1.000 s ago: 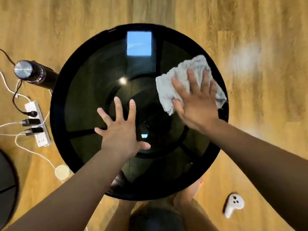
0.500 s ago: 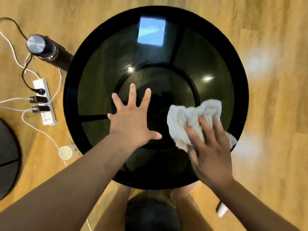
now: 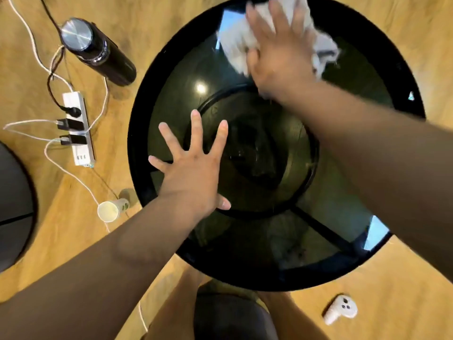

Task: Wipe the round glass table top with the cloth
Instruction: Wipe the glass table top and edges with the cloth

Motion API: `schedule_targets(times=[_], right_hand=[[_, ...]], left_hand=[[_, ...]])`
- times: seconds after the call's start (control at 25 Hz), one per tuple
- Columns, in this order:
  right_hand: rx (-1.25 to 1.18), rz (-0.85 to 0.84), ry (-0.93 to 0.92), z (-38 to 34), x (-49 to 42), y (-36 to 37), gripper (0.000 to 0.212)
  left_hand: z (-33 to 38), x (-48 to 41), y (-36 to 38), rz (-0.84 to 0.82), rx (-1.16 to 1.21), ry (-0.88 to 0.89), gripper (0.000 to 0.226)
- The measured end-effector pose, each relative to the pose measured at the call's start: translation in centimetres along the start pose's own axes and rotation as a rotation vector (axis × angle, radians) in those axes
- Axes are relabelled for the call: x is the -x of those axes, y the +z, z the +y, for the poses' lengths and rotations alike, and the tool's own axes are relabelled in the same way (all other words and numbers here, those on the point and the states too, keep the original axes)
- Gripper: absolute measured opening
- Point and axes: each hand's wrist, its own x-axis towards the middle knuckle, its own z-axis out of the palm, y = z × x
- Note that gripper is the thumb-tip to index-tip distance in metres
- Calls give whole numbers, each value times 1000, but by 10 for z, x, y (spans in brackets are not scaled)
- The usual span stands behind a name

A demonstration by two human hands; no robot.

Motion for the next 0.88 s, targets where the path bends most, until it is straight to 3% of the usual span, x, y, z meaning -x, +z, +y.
schedule_targets(times=[0.12, 0.24, 0.36, 0.44, 0.52, 0.64, 0.76, 0.88], right_hand=[[-31, 88, 76, -10, -9, 5, 49], [-113, 203, 76, -4, 115, 14, 44], [-101, -43, 97, -15, 291, 19, 42], [-127, -199, 96, -22, 348, 10, 47], [-144, -129, 15, -18, 322, 13, 51], [-172, 99, -89, -28, 191, 16, 36], [-72, 224, -3, -50, 44, 12, 35], [-50, 170, 153, -78, -31, 6, 28]], left_hand=[[0, 3, -1, 11, 17, 15, 143], [-8, 10, -6, 65, 4, 56, 136], [-47, 12, -12, 178, -27, 96, 133], [-73, 9, -8, 201, -125, 107, 137], [-85, 7, -3, 179, -106, 118, 139], [-89, 4, -2, 189, -59, 155, 137], [-90, 2, 0, 193, -70, 197, 136], [-96, 3, 3, 224, -1, 228, 129]])
